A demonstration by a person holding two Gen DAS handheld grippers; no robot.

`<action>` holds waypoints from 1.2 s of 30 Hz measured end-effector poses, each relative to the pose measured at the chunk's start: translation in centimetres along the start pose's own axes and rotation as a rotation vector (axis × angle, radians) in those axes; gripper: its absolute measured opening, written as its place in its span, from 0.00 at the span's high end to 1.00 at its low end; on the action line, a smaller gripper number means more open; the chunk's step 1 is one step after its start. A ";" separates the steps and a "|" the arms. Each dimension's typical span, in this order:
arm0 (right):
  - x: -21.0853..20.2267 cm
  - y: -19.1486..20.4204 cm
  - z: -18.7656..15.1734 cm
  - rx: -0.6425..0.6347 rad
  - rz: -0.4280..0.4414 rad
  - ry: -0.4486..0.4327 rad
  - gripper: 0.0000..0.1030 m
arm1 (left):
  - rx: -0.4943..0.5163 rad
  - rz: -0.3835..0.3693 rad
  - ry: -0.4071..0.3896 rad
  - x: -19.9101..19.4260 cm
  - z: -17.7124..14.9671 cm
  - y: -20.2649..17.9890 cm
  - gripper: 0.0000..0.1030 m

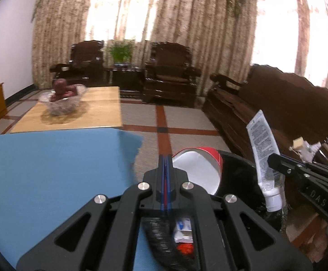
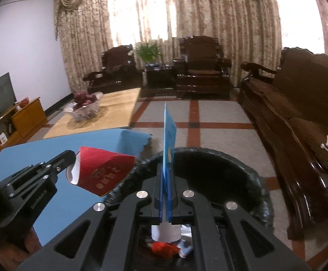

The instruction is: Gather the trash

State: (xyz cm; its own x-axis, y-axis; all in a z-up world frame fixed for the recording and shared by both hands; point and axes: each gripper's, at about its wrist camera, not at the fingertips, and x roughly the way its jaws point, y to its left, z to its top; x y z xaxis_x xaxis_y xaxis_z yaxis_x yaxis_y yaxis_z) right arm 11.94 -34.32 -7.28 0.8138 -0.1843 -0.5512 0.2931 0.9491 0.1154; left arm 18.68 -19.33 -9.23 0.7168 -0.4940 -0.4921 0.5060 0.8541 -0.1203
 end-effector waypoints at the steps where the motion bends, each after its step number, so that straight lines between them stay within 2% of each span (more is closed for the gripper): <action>1: 0.2 -0.4 -0.3 0.002 -0.009 0.008 0.97 | 0.010 -0.009 0.010 0.5 -0.2 -0.7 1.00; 8: 1.4 -3.0 -2.2 0.039 -0.046 0.049 0.97 | 0.050 -0.054 0.059 3.1 -1.8 -3.3 1.00; 23: 2.5 -4.5 -4.1 0.066 -0.069 0.100 0.97 | 0.078 -0.076 0.123 5.2 -3.3 -4.4 0.99; 26: 2.5 -4.6 -4.2 0.064 -0.085 0.103 0.94 | 0.068 -0.075 0.138 5.3 -3.2 -4.1 0.92; 27: 2.5 -4.7 -4.1 0.064 -0.089 0.102 0.93 | 0.064 -0.075 0.142 5.3 -3.2 -4.1 0.73; 28: 2.4 -4.8 -4.1 0.064 -0.097 0.101 0.88 | 0.054 -0.075 0.140 5.2 -3.1 -3.9 0.56; 32: 2.2 -4.8 -4.1 0.069 -0.113 0.088 0.56 | 0.044 -0.071 0.128 4.5 -2.8 -3.2 0.51; 33: 2.1 -4.8 -4.1 0.071 -0.114 0.086 0.50 | 0.041 -0.066 0.125 4.3 -2.7 -3.0 0.48; 35: 2.0 -4.7 -3.9 0.075 -0.119 0.078 0.31 | 0.034 -0.056 0.118 3.9 -2.6 -2.5 0.42; 36: 1.9 -4.5 -3.9 0.078 -0.121 0.073 0.27 | 0.028 -0.047 0.113 3.6 -2.5 -2.1 0.39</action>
State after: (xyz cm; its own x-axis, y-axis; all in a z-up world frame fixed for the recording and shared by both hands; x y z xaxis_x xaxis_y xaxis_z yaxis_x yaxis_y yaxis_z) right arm 10.24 -37.98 -12.09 0.7323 -0.2746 -0.6232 0.4275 0.8977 0.1068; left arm 19.01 -22.45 -12.93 0.6340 -0.5106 -0.5809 0.5522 0.8247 -0.1223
